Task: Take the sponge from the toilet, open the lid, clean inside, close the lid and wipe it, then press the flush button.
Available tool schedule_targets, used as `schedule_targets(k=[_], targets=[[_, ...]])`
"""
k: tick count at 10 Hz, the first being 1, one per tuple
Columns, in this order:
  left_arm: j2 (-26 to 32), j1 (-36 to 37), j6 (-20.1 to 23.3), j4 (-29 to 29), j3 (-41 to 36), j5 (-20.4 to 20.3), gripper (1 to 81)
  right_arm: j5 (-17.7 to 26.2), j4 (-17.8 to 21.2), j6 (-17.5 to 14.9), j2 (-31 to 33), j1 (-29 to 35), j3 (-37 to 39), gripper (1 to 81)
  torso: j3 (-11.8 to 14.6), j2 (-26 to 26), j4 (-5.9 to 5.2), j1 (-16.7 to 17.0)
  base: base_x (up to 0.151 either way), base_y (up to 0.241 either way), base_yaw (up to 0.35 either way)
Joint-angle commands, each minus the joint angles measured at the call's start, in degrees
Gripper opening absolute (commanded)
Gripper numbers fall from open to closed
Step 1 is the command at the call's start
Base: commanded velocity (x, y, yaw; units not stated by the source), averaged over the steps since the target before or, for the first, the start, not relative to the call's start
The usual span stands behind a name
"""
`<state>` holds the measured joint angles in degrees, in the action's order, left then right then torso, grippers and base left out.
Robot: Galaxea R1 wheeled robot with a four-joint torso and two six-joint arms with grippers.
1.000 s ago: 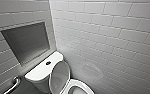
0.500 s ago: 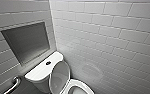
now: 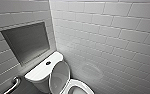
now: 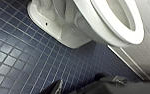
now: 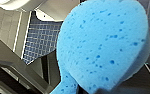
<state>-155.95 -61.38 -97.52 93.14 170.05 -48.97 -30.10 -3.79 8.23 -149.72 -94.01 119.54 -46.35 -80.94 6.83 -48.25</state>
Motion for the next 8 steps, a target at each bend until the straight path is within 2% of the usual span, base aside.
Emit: schedule_targets(k=[1, 3, 4, 6, 8], targets=[[-3.76, -2.12, 1.9, 16.38, 3.63, 4.67, 81.1, 2.76, -1.57, 0.03, 0.8, 1.23, -0.02, 1.0, 0.0, 0.0, 0.0, 0.0, 0.0, 0.0, 0.0], [-4.02, -3.61, 1.72, 17.08, 3.63, 4.84, 81.1, 2.94, -1.57, 0.03, 0.01, 1.24, 1.56, 1.0, 0.0, 0.0, 0.0, 0.0, 0.0, 0.0, 0.0], [-4.19, -4.23, 1.55, 17.08, 3.63, 4.94, 81.1, 3.03, -1.57, 0.03, -0.69, 1.15, 2.7, 1.0, 0.0, 5.73, 0.0, 3.69, 0.0, 0.0, 0.0], [-5.6, -5.37, 2.16, 17.51, 3.63, 5.63, 81.1, 2.94, -1.57, 0.03, -1.92, 1.06, 4.37, 1.0, 0.02, 6.17, 0.0, 4.02, 0.0, 0.0, 0.0], [-8.83, -7.39, 2.08, 20.4, 3.54, 9.82, 81.1, 2.94, -1.74, -0.05, -2.97, 1.15, 5.33, 1.0, 3.4, 9.07, 0.0, 5.93, 0.0, 0.0, 0.0]])
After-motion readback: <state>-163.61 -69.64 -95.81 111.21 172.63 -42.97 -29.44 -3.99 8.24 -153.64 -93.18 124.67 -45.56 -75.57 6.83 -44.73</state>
